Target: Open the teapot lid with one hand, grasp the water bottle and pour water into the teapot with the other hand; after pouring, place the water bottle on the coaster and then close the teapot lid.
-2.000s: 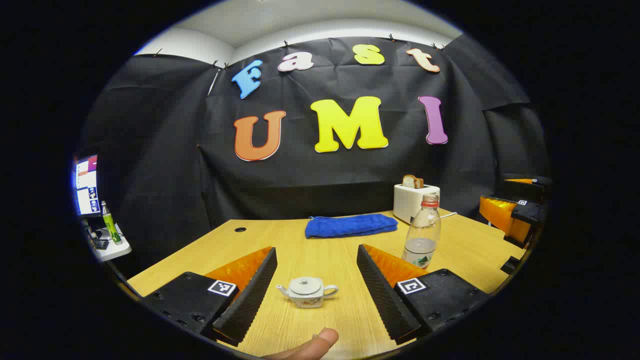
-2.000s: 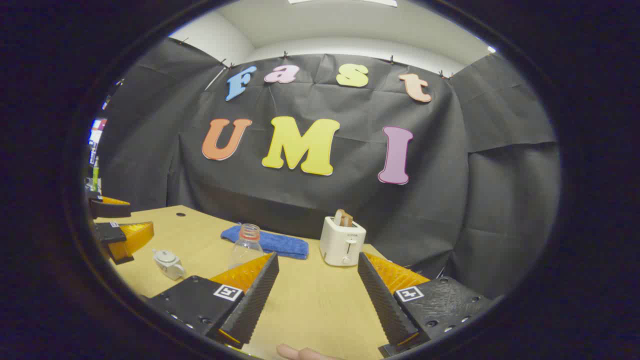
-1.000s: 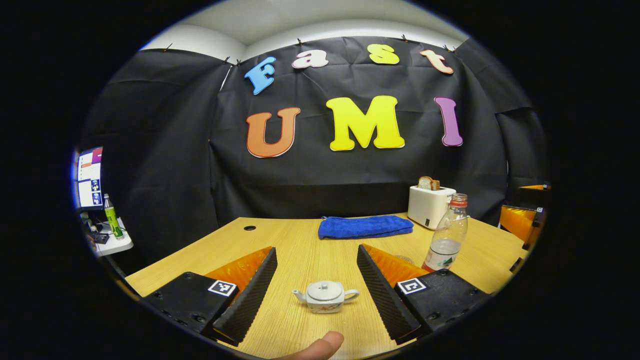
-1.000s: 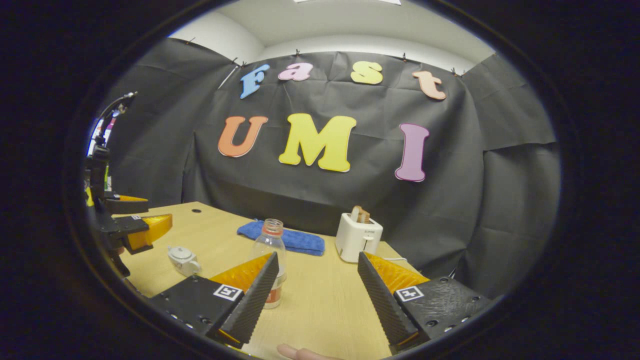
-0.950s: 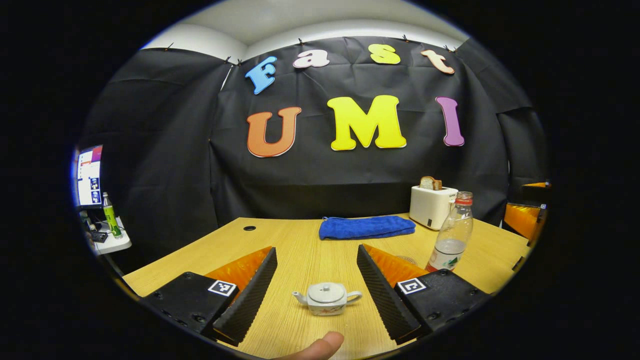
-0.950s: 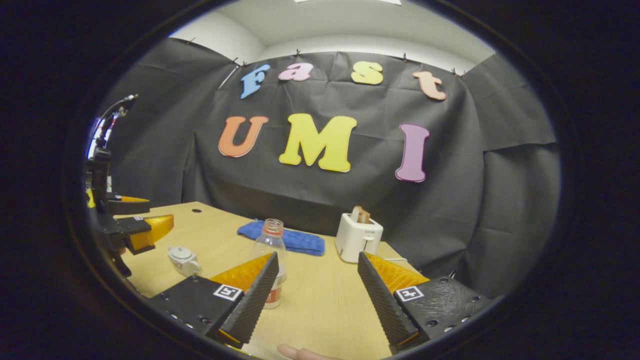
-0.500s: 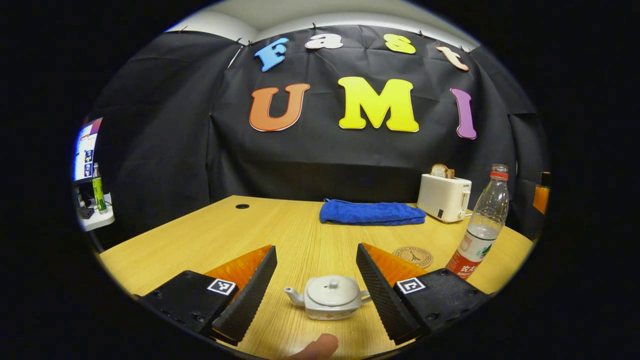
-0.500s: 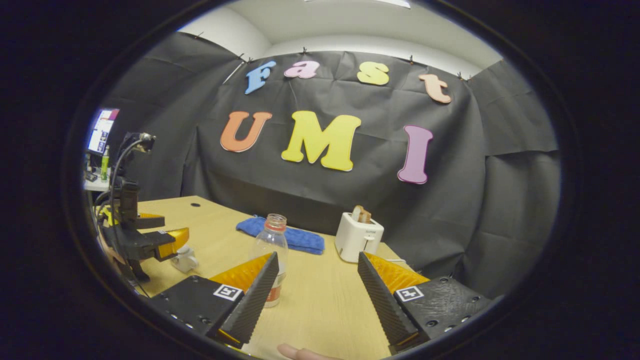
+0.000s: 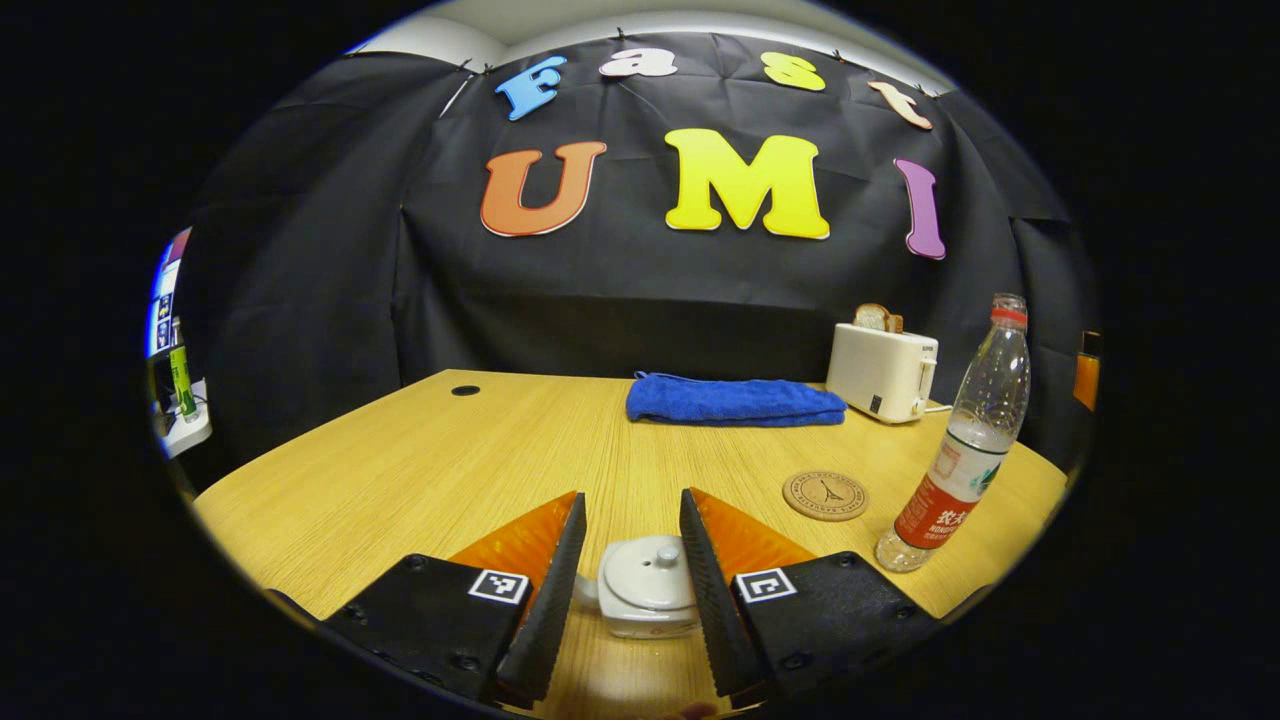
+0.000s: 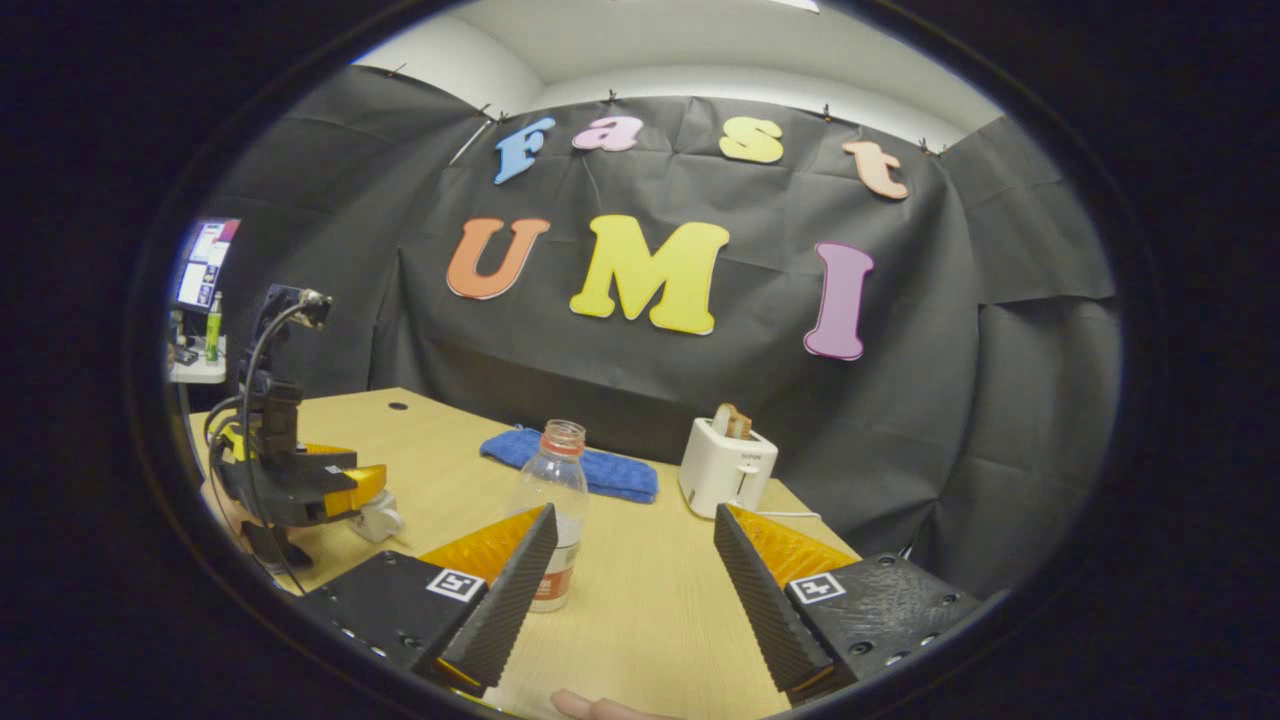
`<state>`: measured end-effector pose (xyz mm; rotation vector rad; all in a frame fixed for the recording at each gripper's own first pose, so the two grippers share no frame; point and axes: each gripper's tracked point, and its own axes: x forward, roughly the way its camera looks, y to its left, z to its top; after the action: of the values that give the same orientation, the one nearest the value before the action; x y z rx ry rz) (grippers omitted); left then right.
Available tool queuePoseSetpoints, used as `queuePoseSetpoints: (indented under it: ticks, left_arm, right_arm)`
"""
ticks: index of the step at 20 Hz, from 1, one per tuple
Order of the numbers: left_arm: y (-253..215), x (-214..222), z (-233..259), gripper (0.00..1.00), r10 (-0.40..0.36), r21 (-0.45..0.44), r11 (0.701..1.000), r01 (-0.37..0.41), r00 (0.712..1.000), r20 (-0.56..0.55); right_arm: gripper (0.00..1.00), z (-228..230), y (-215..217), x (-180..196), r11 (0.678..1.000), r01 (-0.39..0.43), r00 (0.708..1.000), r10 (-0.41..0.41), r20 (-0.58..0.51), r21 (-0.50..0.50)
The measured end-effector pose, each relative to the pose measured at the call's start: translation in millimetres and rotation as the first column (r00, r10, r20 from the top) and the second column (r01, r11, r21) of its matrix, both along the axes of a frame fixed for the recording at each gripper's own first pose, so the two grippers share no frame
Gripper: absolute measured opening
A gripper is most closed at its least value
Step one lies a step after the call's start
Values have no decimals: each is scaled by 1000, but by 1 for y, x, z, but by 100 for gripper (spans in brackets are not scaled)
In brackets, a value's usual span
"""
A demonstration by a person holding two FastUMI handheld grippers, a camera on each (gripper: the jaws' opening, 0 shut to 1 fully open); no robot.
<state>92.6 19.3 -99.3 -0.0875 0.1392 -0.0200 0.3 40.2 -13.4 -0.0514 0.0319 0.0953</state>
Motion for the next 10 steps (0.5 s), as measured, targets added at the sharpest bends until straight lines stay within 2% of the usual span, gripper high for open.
queuePoseSetpoints:
  ticks: [3, 4, 5, 10]
  left_arm:
    - [-6, 1, 2, 54, -15, 47, 999, 14, 1000, 13]
    - [-7, 2, 2, 54, -26, 58, 998, 25, 1000, 13]
    - [-8, 2, 2, 42, -26, 65, 998, 25, 1000, 12]
    - [-7, 3, 2, 26, -20, 67, 998, 19, 1000, 14]
  right_arm:
    - [95, -1, 2, 1, 1000, -4, 1000, 4, -4, -3]
    - [95, -1, 2, 1, 1000, -4, 1000, 4, -6, -4]
    - [95, -2, 3, 1, 1000, -5, 1000, 5, -10, -6]
    - [97, -5, 5, 1, 1000, -10, 1000, 10, -13, -13]
